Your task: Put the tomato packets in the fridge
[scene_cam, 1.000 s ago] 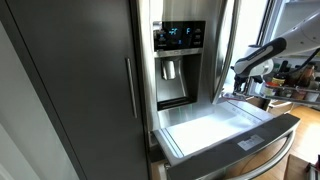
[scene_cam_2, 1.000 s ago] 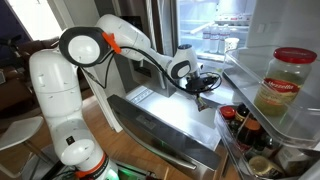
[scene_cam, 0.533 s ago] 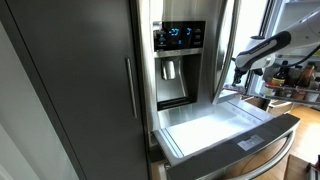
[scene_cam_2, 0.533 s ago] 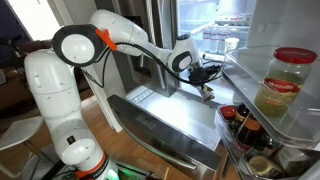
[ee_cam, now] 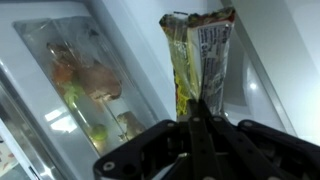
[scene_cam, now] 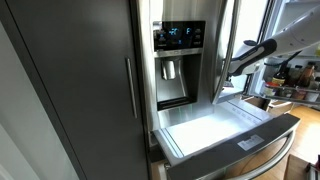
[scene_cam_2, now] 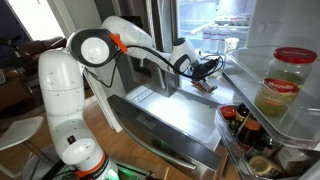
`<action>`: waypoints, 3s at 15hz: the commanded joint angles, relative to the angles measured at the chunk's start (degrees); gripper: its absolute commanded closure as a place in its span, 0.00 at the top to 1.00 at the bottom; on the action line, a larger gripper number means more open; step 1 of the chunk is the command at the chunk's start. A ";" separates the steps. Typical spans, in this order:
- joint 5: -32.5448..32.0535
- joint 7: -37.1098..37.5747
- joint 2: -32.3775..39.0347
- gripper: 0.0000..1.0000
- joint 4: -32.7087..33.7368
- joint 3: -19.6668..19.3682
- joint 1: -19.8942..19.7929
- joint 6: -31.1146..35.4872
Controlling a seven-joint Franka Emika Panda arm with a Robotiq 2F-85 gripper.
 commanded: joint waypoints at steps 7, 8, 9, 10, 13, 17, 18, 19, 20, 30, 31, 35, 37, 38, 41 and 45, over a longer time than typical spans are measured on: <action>8.20 -20.55 11.73 0.00 9.59 18.48 -14.57 14.03; 7.97 -20.57 12.80 0.26 10.52 18.83 -15.07 14.36; 7.89 -20.77 13.25 0.28 11.18 19.73 -15.80 13.98; 7.91 -20.30 13.68 0.33 11.70 19.96 -16.07 13.88; 8.46 -18.74 12.44 0.56 11.95 20.27 -16.74 13.22; 10.43 -17.11 9.21 0.87 11.28 20.83 -17.23 13.58; 11.17 -15.19 8.27 0.93 10.90 19.74 -16.25 13.55; 11.43 -13.56 7.41 0.99 10.64 18.69 -15.41 13.02; 11.39 -9.98 6.28 1.00 9.86 15.81 -13.19 12.90; 0.84 33.02 3.07 1.00 10.88 -20.10 14.35 -2.81; 0.89 35.74 2.84 1.00 11.29 -20.70 15.45 -6.04; -4.87 50.19 1.09 1.00 13.44 -13.05 10.50 -18.15; -5.20 49.34 1.77 1.00 13.78 -10.67 8.53 -16.43; -4.90 50.92 1.50 1.00 14.08 -10.17 8.50 -18.21; -4.66 52.27 1.05 1.00 14.10 -9.75 8.32 -19.14; -2.00 50.84 -0.82 1.00 14.50 -7.54 6.90 -21.09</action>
